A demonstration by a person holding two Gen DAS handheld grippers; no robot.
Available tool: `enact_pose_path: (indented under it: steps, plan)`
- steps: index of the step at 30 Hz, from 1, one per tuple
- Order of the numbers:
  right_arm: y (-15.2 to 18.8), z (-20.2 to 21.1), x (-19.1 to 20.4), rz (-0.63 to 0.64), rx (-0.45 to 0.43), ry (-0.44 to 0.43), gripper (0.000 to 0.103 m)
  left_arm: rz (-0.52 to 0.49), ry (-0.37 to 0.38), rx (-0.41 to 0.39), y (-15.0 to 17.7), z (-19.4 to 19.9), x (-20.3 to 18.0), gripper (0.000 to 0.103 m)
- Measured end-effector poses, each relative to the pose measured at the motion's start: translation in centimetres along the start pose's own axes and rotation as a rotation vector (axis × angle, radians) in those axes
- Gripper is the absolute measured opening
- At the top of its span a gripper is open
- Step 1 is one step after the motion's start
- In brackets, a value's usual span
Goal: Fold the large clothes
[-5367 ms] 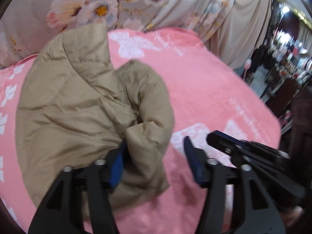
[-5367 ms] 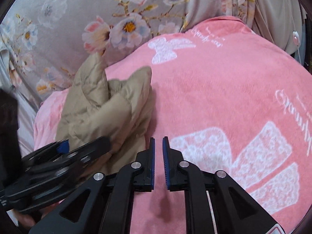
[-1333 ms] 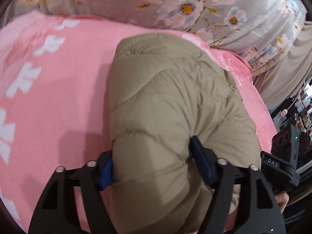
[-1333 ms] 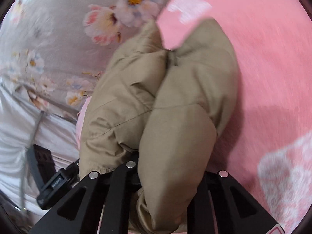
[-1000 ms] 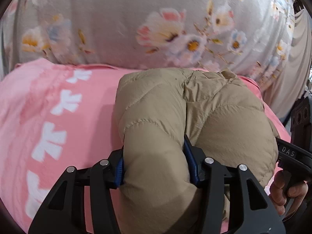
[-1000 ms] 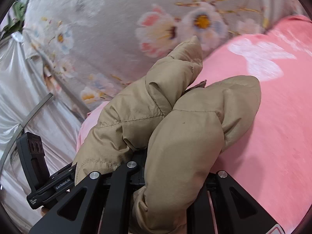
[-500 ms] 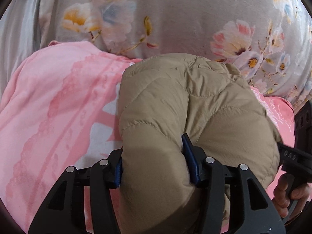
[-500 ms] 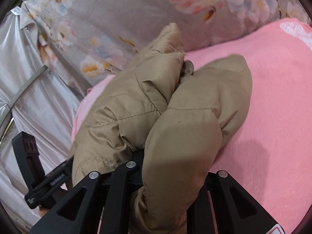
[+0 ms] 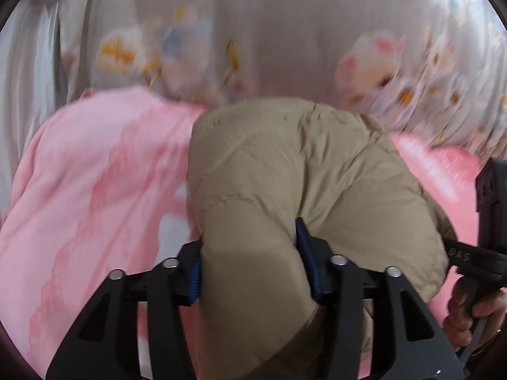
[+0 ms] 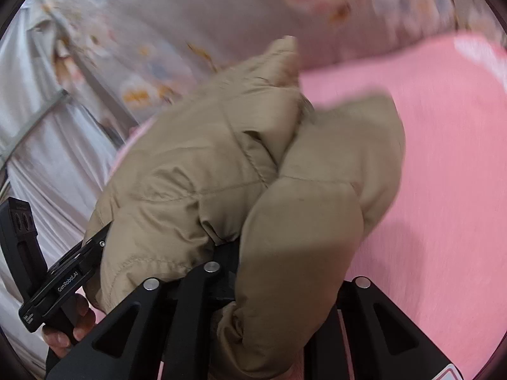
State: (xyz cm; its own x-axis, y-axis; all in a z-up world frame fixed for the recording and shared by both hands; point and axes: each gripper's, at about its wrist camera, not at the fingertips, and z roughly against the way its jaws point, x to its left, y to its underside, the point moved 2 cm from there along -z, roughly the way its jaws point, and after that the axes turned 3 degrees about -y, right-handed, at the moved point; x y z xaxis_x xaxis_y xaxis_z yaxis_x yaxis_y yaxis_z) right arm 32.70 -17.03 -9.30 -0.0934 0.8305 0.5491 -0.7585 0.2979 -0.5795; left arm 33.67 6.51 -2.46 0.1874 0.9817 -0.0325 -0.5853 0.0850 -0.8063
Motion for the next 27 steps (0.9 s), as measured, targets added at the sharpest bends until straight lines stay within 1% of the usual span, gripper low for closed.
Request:
enact_pose_path:
  steps: [1, 2, 3, 4, 7, 9, 11, 13, 14, 15, 16, 17, 18, 19, 21, 22, 23, 24, 25, 26, 27]
  plan:
    - [0.4, 0.0, -0.5, -0.027, 0.011, -0.010, 0.020, 0.018, 0.001, 0.025, 0.5, -0.1, 0.5, 0.060]
    - [0.6, 0.2, -0.9, -0.052, 0.022, -0.005, 0.025, 0.052, 0.023, 0.061, 0.9, 0.1, 1.2, 0.062]
    - [0.8, 0.6, -1.0, -0.071, 0.035, 0.006, 0.028, 0.066, 0.027, 0.082, 1.0, 0.3, 1.5, 0.063]
    - [1.0, 1.2, -1.0, -0.080, 0.047, 0.028, 0.033, 0.080, 0.026, 0.106, 1.0, 0.6, 1.8, 0.064]
    - [1.8, 2.9, -0.7, -0.078, 0.071, 0.091, 0.040, 0.087, -0.003, 0.169, 1.1, 2.0, 2.1, 0.065]
    - [2.6, 4.9, -0.1, -0.059, 0.092, 0.160, 0.043, 0.097, -0.018, 0.206, 1.2, 2.9, 2.2, 0.066]
    - [3.1, 6.9, 0.6, -0.035, 0.090, 0.236, 0.045, 0.117, -0.027, 0.232, 1.0, 4.1, 2.5, 0.067]
    - [3.6, 8.8, 1.5, 0.002, 0.076, 0.319, 0.045, 0.119, -0.038, 0.230, 0.7, 5.2, 2.5, 0.069]
    - [3.8, 10.0, 2.3, 0.045, 0.054, 0.376, 0.045, 0.113, -0.055, 0.223, 0.3, 5.9, 2.4, 0.070]
    - [3.8, 10.8, 2.9, 0.073, 0.038, 0.418, 0.045, 0.105, -0.073, 0.214, -0.1, 6.5, 2.3, 0.073]
    - [3.8, 11.6, 3.3, 0.098, 0.022, 0.459, 0.046, 0.097, -0.084, 0.209, -0.4, 6.9, 2.2, 0.074]
    - [3.6, 12.3, 3.9, 0.111, -0.001, 0.481, 0.046, 0.085, -0.093, 0.208, -0.8, 7.3, 1.9, 0.074]
    - [3.2, 12.9, 4.6, 0.116, -0.027, 0.469, 0.046, 0.078, -0.097, 0.208, -1.1, 7.4, 1.7, 0.074]
    - [2.7, 13.5, 5.7, 0.127, -0.052, 0.425, 0.046, 0.076, -0.099, 0.208, -1.3, 7.5, 1.4, 0.074]
    - [1.8, 13.2, 6.9, 0.151, -0.057, 0.370, 0.044, 0.065, -0.114, 0.214, -1.6, 7.2, 0.7, 0.074]
    - [1.3, 12.4, 7.5, 0.164, -0.055, 0.341, 0.040, 0.060, -0.126, 0.218, -1.6, 7.0, 0.4, 0.074]
    - [1.2, 11.7, 7.6, 0.168, -0.048, 0.347, 0.033, 0.045, -0.152, 0.228, -1.5, 6.3, 0.0, 0.074]
    - [1.1, 10.8, 7.7, 0.171, -0.048, 0.354, 0.030, 0.031, -0.183, 0.242, -1.2, 5.6, -0.4, 0.074]
    - [1.1, 9.3, 7.4, 0.167, -0.013, 0.352, 0.027, 0.022, -0.196, 0.251, -1.0, 5.2, -0.7, 0.074]
    - [1.2, 8.1, 7.4, 0.164, 0.007, 0.361, 0.026, 0.021, -0.199, 0.277, -0.5, 4.3, -0.9, 0.074]
    - [1.5, 6.8, 7.1, 0.170, 0.029, 0.392, 0.026, 0.041, -0.193, 0.310, 0.2, 3.3, -0.8, 0.074]
